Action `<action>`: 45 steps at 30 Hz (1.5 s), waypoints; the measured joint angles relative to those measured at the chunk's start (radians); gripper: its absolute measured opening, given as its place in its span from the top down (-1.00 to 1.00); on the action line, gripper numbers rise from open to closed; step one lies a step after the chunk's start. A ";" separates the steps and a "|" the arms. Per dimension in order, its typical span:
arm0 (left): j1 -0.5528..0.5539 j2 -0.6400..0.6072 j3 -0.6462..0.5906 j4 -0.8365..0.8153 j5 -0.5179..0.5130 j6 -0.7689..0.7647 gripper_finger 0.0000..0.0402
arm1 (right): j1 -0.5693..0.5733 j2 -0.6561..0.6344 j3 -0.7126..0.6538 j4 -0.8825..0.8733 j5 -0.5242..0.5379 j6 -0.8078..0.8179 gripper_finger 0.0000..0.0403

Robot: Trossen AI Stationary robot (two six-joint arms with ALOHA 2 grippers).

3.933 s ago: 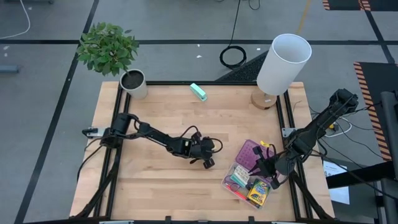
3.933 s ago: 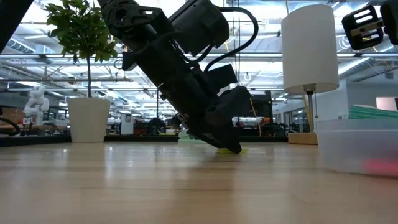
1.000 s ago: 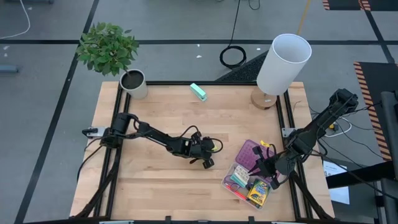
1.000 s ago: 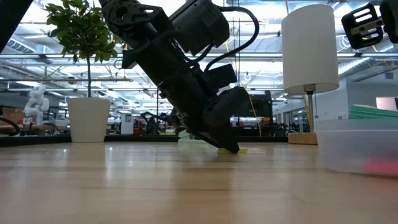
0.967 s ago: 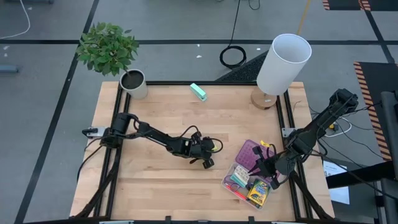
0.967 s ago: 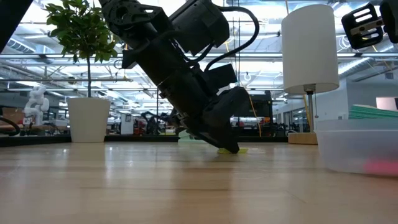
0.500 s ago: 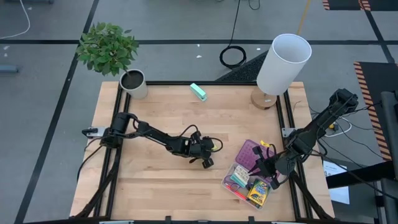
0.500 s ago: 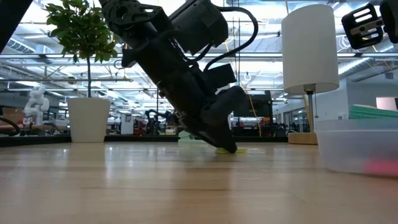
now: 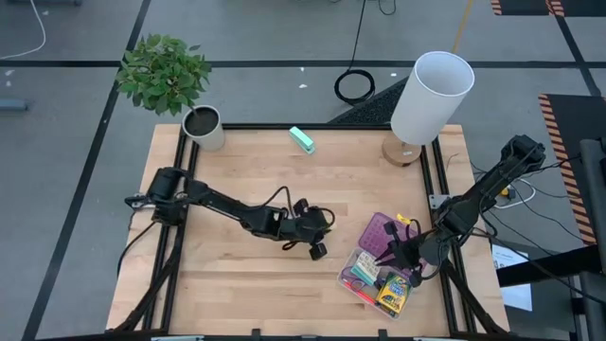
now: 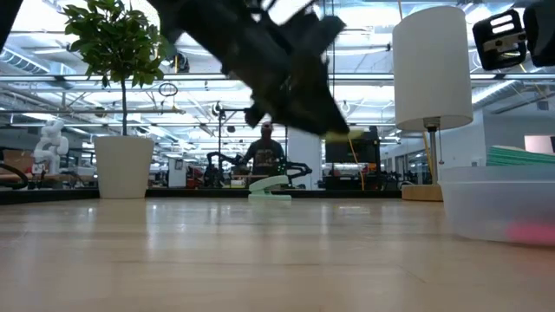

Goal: Pack school essentials
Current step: Put the green eraser into the violet supply box

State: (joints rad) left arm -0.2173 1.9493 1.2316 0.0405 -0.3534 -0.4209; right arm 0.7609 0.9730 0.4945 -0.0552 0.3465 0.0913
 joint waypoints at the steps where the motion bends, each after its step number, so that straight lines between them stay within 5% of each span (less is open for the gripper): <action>1: -0.007 -0.006 0.000 0.013 -0.001 0.002 0.54 | 0.000 0.000 -0.008 0.024 0.002 -0.027 0.82; 7: -0.050 -0.020 0.001 0.151 0.015 0.054 0.54 | 0.000 0.013 -0.018 0.062 0.078 -0.234 0.71; 21: -0.089 -0.019 0.001 0.304 0.093 0.059 0.54 | -0.028 0.141 -0.018 0.379 0.230 -0.884 0.03; 45: -0.088 -0.019 0.002 0.325 0.181 -0.007 0.54 | -0.181 0.335 -0.018 0.675 0.094 -1.164 0.26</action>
State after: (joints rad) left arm -0.3054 1.9301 1.2332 0.3656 -0.1726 -0.4282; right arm 0.5794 1.3084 0.4767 0.6201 0.4400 -1.0722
